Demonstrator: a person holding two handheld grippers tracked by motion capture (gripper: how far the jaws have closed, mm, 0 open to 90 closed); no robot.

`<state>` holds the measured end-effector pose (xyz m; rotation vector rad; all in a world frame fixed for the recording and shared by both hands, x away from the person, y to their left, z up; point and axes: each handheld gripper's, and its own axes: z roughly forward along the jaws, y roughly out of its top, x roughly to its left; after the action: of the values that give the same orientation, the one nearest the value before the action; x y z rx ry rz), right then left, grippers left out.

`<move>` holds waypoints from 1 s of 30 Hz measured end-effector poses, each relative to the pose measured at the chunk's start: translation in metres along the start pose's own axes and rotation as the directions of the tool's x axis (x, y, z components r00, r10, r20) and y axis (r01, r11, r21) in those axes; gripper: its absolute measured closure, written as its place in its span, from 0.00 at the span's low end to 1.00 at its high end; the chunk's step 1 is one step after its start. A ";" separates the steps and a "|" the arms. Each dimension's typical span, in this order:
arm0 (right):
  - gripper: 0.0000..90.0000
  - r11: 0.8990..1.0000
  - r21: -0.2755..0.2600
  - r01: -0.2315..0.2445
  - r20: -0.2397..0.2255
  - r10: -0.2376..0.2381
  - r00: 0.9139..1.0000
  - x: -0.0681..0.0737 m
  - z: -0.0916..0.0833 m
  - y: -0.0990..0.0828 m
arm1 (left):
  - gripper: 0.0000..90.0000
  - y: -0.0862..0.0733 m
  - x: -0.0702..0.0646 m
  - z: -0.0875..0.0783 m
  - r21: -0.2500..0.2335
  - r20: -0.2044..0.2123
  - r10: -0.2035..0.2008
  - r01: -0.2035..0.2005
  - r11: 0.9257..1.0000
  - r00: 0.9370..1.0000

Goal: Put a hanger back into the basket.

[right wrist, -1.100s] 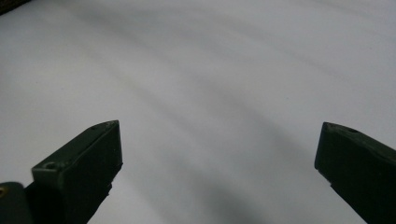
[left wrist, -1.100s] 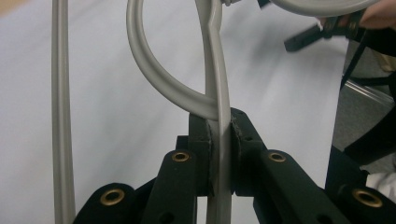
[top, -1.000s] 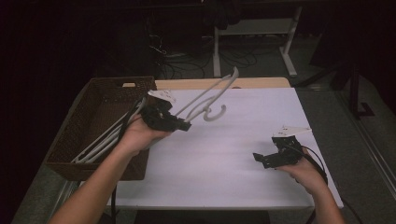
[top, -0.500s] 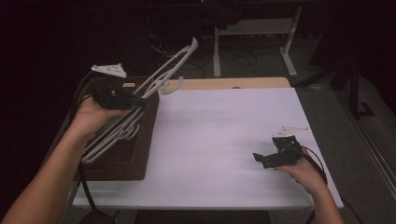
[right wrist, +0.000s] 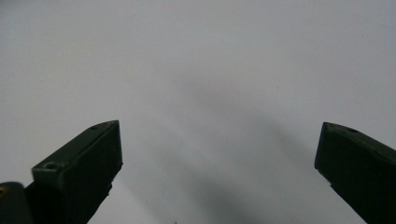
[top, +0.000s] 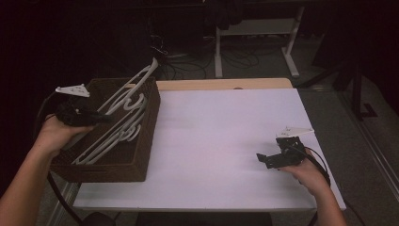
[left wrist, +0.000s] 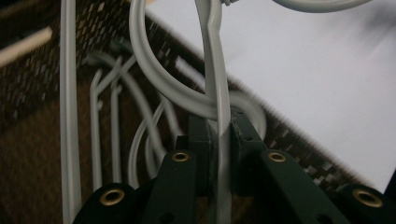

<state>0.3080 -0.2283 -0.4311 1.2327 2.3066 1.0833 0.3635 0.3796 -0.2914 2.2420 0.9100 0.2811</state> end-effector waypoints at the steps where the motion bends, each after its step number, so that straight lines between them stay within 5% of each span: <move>1: 0.01 1.000 0.001 0.000 0.001 0.000 1.000 0.000 0.000 0.000 | 0.91 -0.005 0.003 0.001 0.008 -0.001 -0.008 0.008 1.000 1.000; 9: 0.01 1.000 0.007 -0.002 0.005 0.002 1.000 -0.001 0.001 -0.001 | 0.91 -0.031 0.015 0.010 0.050 0.010 -0.037 0.036 0.998 0.999; 17: 0.01 1.000 0.006 -0.006 0.006 0.006 1.000 -0.002 0.000 -0.001 | 0.91 -0.039 0.011 0.019 0.071 0.031 -0.031 0.029 0.997 0.999; 27: 0.01 1.000 0.005 -0.004 0.001 0.004 1.000 -0.001 0.000 -0.001 | 0.90 -0.052 0.020 0.036 0.117 0.022 -0.071 0.068 0.991 0.997; 30: 0.01 1.000 0.004 -0.001 0.000 0.001 1.000 -0.001 0.000 0.000 | 0.68 -0.054 0.020 0.039 0.139 -0.041 -0.052 0.057 0.989 0.998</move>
<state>0.3085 -0.2297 -0.4314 1.2359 2.3091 1.0793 0.3664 0.4005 -0.3572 2.3423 1.0382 0.2411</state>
